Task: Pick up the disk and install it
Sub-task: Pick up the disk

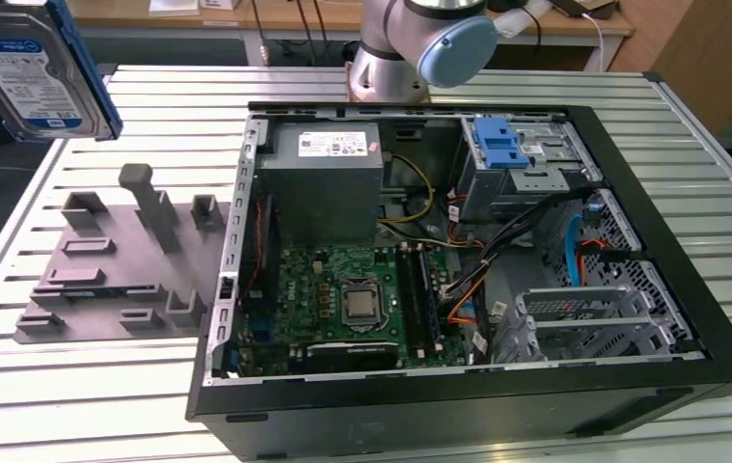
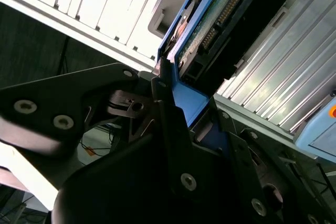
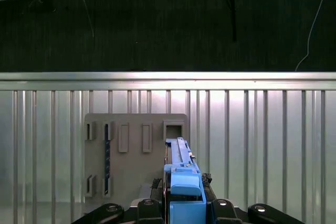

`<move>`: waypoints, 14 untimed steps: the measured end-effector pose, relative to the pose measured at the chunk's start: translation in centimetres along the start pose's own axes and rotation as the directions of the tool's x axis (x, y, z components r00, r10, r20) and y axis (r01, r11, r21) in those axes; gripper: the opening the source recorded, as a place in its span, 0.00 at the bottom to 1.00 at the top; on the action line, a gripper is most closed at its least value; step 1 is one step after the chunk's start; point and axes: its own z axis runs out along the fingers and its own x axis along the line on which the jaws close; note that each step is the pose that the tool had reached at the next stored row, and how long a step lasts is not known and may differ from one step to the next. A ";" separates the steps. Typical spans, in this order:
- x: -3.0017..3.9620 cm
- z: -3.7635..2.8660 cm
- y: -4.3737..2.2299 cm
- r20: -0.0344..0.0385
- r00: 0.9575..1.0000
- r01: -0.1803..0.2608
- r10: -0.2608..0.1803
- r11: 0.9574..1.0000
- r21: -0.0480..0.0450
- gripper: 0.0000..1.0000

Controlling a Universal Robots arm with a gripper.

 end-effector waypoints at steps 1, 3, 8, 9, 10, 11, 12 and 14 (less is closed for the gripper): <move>0.00 -0.07 0.00 0.000 1.000 0.000 0.000 1.000 0.000 0.36; 0.00 -0.22 0.00 0.000 1.000 0.000 0.000 1.000 0.000 0.36; 0.00 -0.59 0.00 0.000 1.000 0.000 0.000 1.000 0.000 0.36; 0.00 -0.66 0.00 0.000 1.000 0.000 0.000 1.000 0.000 0.36; 0.00 -0.74 -0.01 0.000 1.000 0.000 0.000 1.000 0.000 0.36; 0.00 -0.81 -0.01 0.000 1.000 0.000 0.000 1.000 0.000 0.36; 0.00 -0.88 -0.01 0.000 1.000 0.000 0.000 1.000 0.000 0.36; 0.00 -1.02 -0.01 0.000 1.000 0.000 0.000 1.000 0.000 0.36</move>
